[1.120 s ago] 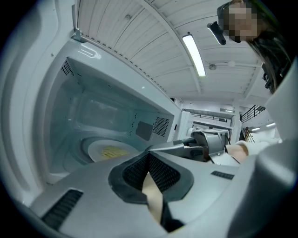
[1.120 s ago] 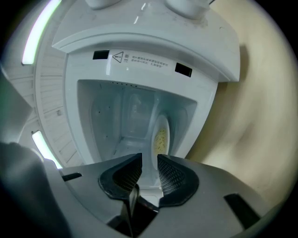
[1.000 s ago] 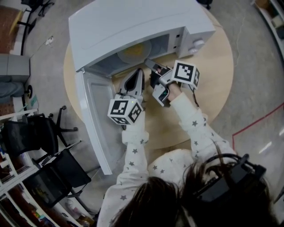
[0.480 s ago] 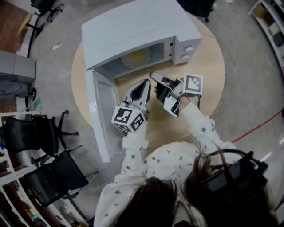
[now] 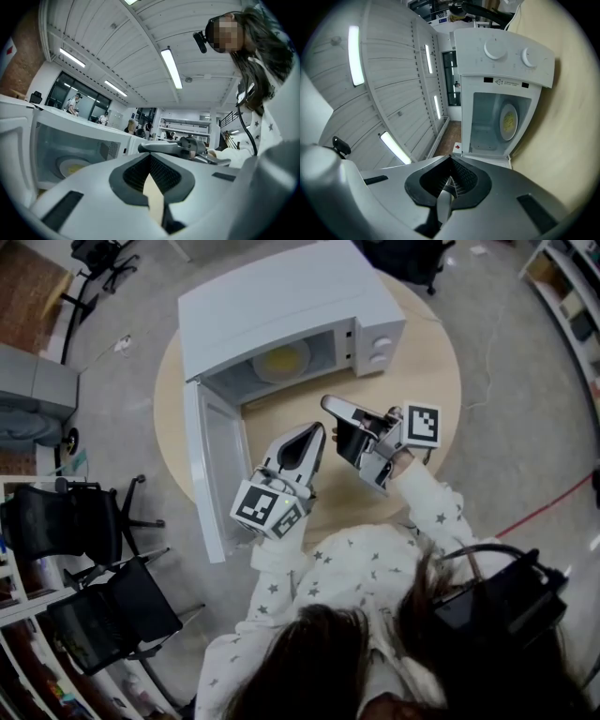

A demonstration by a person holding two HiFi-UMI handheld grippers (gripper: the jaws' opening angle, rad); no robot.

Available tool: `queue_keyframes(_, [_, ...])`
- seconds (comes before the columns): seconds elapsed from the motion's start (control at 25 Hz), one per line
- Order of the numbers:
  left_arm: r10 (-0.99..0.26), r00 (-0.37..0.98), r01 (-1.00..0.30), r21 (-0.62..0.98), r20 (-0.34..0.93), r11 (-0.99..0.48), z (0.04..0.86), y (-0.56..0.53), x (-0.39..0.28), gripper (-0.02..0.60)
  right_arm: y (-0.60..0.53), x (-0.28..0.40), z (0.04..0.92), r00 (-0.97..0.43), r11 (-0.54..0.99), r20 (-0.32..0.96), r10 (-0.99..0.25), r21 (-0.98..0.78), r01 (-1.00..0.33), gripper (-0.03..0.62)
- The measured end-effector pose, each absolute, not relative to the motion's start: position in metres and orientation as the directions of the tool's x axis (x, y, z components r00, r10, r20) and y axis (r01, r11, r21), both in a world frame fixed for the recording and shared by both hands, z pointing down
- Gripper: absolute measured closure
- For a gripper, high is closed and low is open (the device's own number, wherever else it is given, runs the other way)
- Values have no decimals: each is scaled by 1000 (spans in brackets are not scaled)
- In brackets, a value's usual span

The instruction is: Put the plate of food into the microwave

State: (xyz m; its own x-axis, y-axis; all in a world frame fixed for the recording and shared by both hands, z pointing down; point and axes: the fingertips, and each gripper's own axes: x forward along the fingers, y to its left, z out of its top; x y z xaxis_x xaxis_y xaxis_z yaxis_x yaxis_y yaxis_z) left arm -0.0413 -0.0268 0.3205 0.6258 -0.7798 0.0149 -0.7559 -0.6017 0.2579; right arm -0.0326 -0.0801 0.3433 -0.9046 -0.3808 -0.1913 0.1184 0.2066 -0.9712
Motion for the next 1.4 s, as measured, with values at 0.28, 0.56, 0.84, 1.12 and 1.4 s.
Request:
queue_keyframes(0.28, [-799,601,-766,269,-24,-584,295,-8,-44,586,-53,-18,318,-900,225,-268,-342,-954,199,588])
queue_keyframes(0.56, [-813,582,-784,246,-26,-570,288,1,-46,586,-37,-10,319,-852,165,-341,-398,-940,299,588])
queue_keyframes(0.84, [-817,576,-788,245,-32,-565,286,3,-42,586,-36,-13,327,-854,138,-333,-399,-943,302,588])
queue_keyframes(1.12, [-826,562,-798,238,-35,-553,283,4,-45,586,-37,-16,326,-860,144,-327,-391,-945,294,588])
queue_keyframes(1.4, [-829,558,-802,236,-33,-549,283,5,-46,586,-36,-19,327,-864,140,-326,-383,-945,295,588])
